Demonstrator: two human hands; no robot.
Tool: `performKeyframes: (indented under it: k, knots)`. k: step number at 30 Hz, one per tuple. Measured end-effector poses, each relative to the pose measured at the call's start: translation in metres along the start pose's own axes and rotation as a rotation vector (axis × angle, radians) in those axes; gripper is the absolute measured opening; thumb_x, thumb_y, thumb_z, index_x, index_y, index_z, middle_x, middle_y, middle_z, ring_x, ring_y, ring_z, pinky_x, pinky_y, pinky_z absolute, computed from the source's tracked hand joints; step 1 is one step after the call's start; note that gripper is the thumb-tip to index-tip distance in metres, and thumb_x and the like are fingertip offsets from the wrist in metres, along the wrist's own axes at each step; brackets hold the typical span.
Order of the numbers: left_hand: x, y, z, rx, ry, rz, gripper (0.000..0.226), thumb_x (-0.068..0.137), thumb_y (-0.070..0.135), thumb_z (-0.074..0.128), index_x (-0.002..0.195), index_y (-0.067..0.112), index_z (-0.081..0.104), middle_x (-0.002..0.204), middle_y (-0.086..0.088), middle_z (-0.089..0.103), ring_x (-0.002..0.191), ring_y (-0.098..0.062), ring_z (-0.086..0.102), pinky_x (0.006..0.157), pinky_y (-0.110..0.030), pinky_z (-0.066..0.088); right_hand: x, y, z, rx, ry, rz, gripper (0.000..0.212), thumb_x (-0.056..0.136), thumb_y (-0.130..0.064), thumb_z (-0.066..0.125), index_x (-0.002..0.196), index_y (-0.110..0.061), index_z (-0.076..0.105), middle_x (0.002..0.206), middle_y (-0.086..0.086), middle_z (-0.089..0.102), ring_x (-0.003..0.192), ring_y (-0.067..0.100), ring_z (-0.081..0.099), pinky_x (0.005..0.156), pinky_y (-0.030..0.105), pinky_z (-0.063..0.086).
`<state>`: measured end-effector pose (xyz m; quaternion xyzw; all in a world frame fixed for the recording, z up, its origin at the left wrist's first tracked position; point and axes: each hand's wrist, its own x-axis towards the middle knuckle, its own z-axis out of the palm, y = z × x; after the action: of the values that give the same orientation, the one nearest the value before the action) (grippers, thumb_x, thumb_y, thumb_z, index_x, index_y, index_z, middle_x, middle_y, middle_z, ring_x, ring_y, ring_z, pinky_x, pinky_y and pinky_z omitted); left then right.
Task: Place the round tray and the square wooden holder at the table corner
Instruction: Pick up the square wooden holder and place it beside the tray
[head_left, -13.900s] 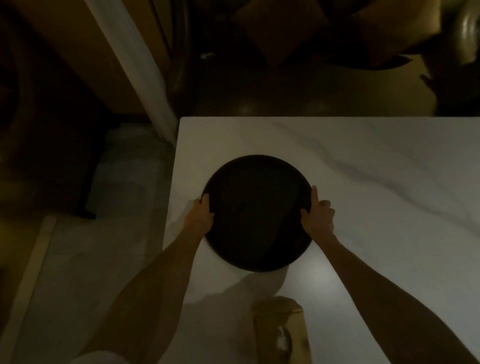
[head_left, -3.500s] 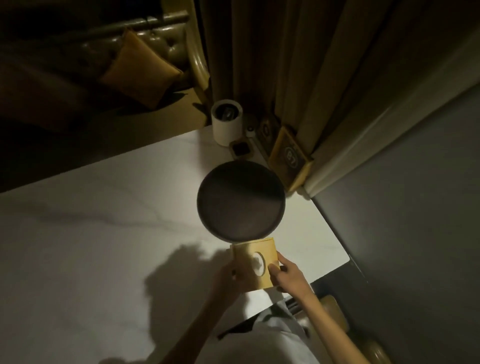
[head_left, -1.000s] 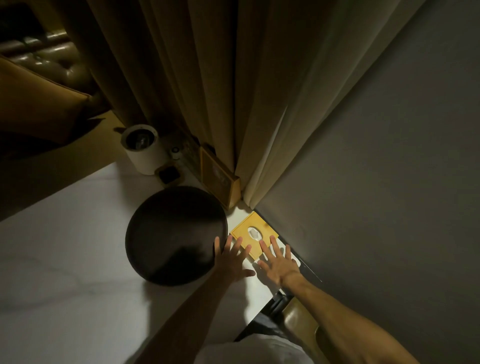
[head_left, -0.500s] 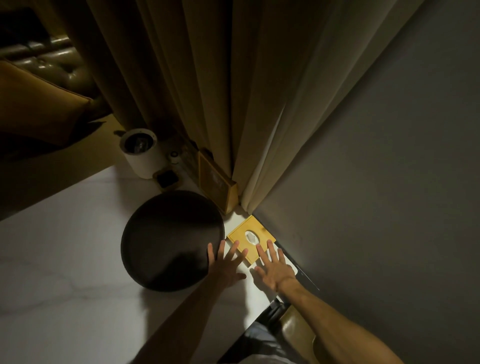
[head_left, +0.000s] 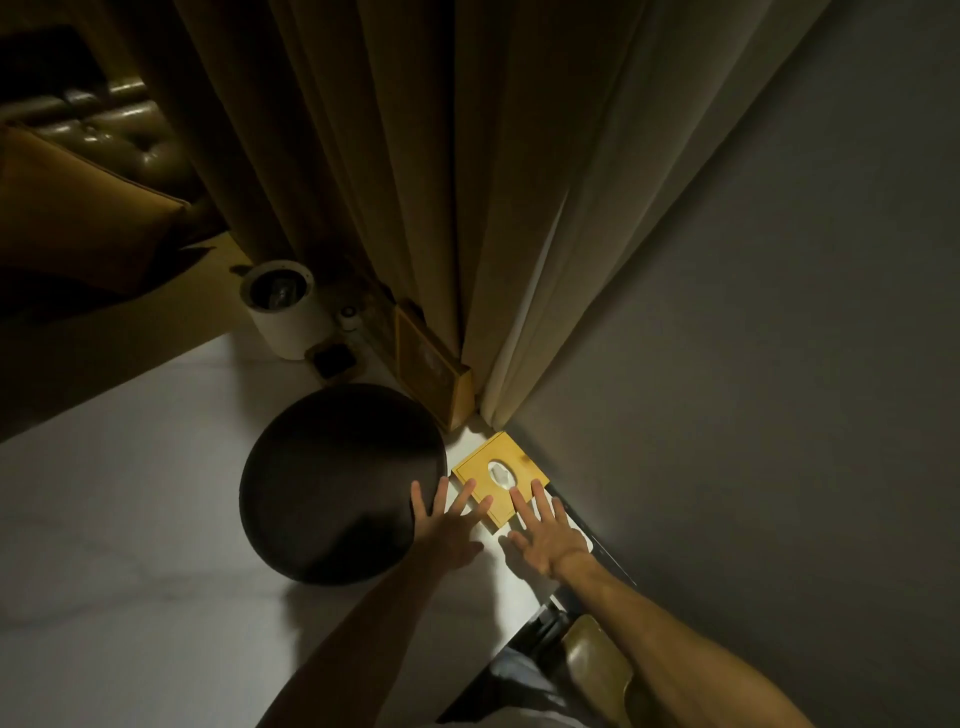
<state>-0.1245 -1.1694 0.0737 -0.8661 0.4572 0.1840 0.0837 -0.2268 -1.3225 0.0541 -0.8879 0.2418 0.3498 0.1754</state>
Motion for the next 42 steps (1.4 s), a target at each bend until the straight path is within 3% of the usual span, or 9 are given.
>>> performKeyframes:
  k: [3,5,13,20,24,28,35,42]
  knots:
    - [0.010,0.001,0.010,-0.078,-0.040,0.026,0.076,0.079,0.058,0.061,0.143,0.041,0.023,0.160,-0.002,0.018,0.146,-0.037,0.019,0.109,-0.073,0.012,0.000,0.001,-0.001,-0.016,0.011,-0.006,0.068,0.102,-0.052,0.025,0.157,-0.032,-0.010,0.164,0.004,-0.025,0.152,0.036,-0.015,0.123,0.057,0.012]
    - [0.015,0.000,0.015,-0.088,-0.066,0.014,0.076,0.085,0.054,0.057,0.145,0.040,0.013,0.162,-0.002,0.006,0.147,-0.038,0.006,0.111,-0.073,0.003,0.000,0.003,-0.002,-0.039,0.011,-0.015,0.067,0.103,-0.051,0.025,0.157,-0.031,-0.009,0.165,0.004,-0.024,0.153,0.036,-0.014,0.124,0.057,0.012]
    - [0.022,0.004,0.019,-0.087,-0.106,-0.004,0.076,0.086,0.052,0.055,0.146,0.038,0.009,0.162,-0.003,0.000,0.147,-0.040,-0.002,0.111,-0.074,0.000,0.004,0.008,-0.006,-0.097,0.015,-0.038,0.066,0.104,-0.048,0.023,0.157,-0.030,-0.010,0.165,0.007,-0.023,0.152,0.037,-0.015,0.125,0.054,0.006]
    - [0.023,0.004,0.020,-0.095,-0.109,-0.011,0.077,0.087,0.049,0.055,0.147,0.039,0.007,0.162,-0.003,-0.003,0.147,-0.040,-0.004,0.112,-0.073,-0.002,0.003,0.008,-0.009,-0.052,0.015,-0.033,0.066,0.103,-0.049,0.026,0.157,-0.033,-0.009,0.165,0.004,-0.023,0.152,0.038,-0.014,0.124,0.056,0.010]
    - [0.023,0.006,0.015,-0.127,-0.085,-0.010,0.072,0.089,0.037,0.057,0.147,0.035,0.015,0.162,-0.006,0.004,0.147,-0.040,-0.002,0.112,-0.071,-0.002,0.002,0.007,-0.009,-0.053,0.033,-0.032,0.066,0.103,-0.049,0.026,0.157,-0.032,-0.006,0.166,0.005,-0.020,0.153,0.037,-0.013,0.124,0.056,0.012]
    - [0.020,0.014,0.013,-0.224,-0.006,-0.051,0.063,0.088,0.019,0.052,0.144,0.032,0.026,0.160,-0.009,0.015,0.148,-0.038,0.004,0.115,-0.069,0.003,-0.005,-0.009,-0.002,-0.017,0.162,-0.062,0.062,0.103,-0.046,0.030,0.156,-0.036,0.000,0.168,0.002,-0.009,0.154,0.034,-0.010,0.121,0.056,0.021]
    - [0.027,-0.008,0.013,-0.144,-0.148,-0.063,0.078,0.088,0.027,0.057,0.148,0.034,0.008,0.162,-0.006,-0.003,0.149,-0.030,-0.008,0.114,-0.066,-0.003,-0.020,-0.029,0.029,0.040,0.159,-0.058,0.068,0.100,-0.049,0.038,0.156,-0.035,0.003,0.168,0.004,-0.006,0.155,0.034,-0.002,0.119,0.060,0.020]
    - [0.033,-0.031,0.006,-0.149,-0.134,-0.072,0.076,0.087,0.022,0.056,0.147,0.038,0.012,0.162,0.001,0.000,0.149,-0.029,-0.004,0.117,-0.063,0.003,-0.018,-0.025,0.026,0.014,0.135,-0.053,0.068,0.100,-0.047,0.038,0.155,-0.036,0.000,0.168,0.002,-0.009,0.154,0.034,-0.004,0.118,0.062,0.020]
